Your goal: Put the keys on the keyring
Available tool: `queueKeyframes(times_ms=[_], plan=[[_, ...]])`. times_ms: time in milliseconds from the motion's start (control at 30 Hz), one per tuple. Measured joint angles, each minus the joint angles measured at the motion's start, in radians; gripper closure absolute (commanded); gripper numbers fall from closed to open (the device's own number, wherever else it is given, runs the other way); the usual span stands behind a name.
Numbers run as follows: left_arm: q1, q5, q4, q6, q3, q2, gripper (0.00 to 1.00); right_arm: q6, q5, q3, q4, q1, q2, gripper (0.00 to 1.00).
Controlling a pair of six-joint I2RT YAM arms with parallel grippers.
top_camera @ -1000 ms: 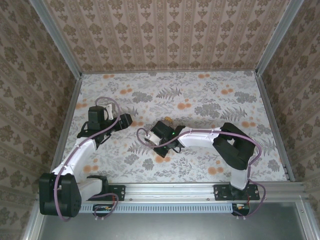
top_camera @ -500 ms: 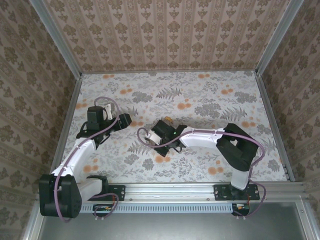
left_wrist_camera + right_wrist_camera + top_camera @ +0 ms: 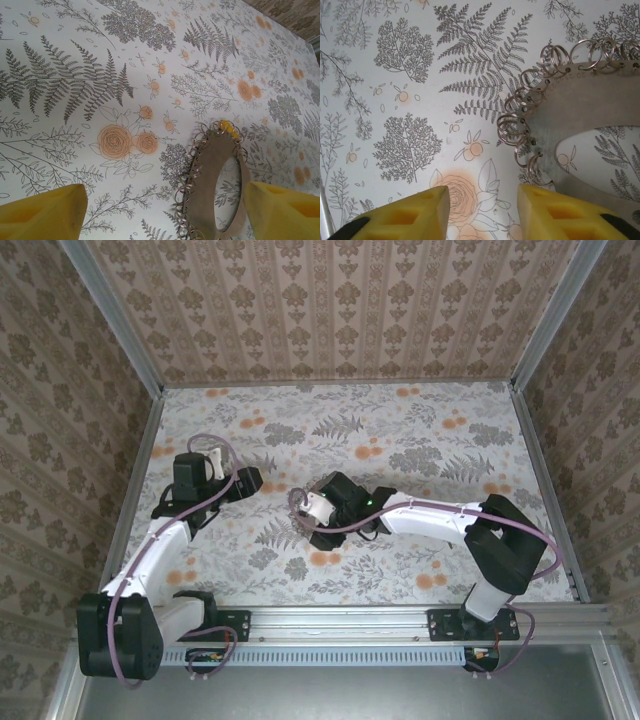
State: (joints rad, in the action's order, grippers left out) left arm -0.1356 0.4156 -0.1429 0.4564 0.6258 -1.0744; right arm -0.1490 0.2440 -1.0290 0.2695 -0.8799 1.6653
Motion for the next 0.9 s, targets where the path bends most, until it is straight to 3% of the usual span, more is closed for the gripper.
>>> queueKeyframes(times_ms=[300, 900], plan=[[0.0, 0.0, -0.001, 0.0, 0.0, 0.008, 0.17, -0.066, -0.057, 0.0, -0.015, -0.009, 0.066, 0.43], [0.012, 0.001, -0.001, -0.005, 0.0, 0.008, 0.17, -0.111, -0.168, -0.034, -0.095, -0.028, 0.154, 0.63]])
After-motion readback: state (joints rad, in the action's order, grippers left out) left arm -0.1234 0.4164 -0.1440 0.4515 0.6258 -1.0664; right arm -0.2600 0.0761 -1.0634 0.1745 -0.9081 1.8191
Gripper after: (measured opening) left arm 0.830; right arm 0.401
